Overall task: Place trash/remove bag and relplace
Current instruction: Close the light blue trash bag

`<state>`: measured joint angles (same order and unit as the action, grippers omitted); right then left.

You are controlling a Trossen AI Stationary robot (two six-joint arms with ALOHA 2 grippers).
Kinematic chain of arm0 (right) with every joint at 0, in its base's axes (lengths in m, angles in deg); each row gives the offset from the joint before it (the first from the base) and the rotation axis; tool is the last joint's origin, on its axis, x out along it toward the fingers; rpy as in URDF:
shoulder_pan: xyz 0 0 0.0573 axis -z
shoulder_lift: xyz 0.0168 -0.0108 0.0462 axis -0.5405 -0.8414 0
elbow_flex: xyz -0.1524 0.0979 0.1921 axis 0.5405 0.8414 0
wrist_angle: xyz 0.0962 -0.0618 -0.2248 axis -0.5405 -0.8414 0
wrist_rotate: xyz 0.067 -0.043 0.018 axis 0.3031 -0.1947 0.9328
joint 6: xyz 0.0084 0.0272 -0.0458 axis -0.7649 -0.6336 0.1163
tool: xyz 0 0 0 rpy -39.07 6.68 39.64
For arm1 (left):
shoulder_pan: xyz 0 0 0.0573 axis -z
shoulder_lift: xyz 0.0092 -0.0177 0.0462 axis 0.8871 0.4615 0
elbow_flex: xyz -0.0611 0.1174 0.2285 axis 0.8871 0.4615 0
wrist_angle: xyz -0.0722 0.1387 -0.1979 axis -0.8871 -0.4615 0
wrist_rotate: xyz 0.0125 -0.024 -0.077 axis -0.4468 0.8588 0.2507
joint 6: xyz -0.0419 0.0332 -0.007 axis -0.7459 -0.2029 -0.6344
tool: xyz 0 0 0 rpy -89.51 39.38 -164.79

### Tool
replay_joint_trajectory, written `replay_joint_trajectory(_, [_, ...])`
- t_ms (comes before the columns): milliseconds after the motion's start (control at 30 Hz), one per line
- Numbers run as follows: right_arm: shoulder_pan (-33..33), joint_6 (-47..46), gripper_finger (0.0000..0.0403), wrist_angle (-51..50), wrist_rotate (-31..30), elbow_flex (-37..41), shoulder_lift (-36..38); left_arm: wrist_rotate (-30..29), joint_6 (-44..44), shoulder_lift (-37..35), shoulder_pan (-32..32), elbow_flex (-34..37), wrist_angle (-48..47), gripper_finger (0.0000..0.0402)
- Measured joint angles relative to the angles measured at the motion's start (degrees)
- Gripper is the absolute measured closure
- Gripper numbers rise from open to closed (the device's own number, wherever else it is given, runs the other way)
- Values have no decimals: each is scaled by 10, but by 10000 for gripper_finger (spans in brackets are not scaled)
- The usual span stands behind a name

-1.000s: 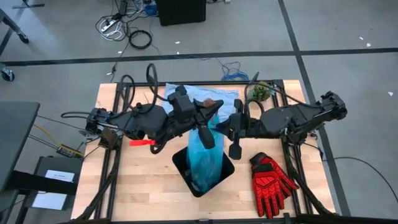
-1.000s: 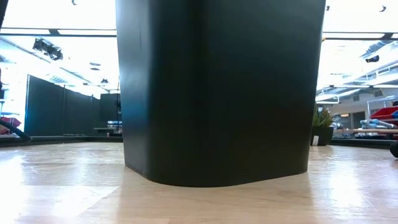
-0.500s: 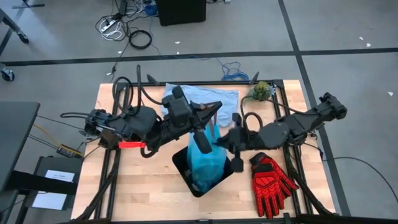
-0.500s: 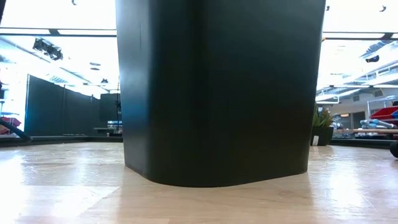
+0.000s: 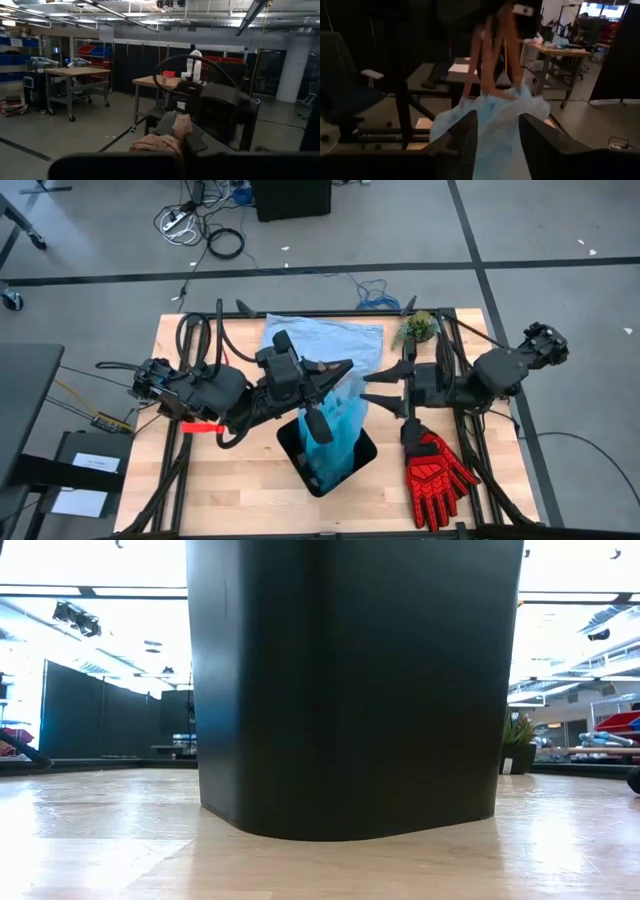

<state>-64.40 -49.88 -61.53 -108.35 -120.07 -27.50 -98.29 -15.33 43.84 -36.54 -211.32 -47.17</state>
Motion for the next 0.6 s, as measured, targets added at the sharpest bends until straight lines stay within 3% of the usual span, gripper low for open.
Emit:
replay_joint_trajectory(200, [-26, 11, 248, 52, 82, 0, 16, -56, 2, 0, 15, 0, -36, 401])
replay_joint_trajectory(400, [-6, 3, 255, 41, 50, 0, 10, -61, 2, 0, 18, 0, -27, 401])
replay_joint_trajectory(600, [53, -4, 256, 30, 87, 0, -16, -43, 15, 0, 18, 0, 3, 401])
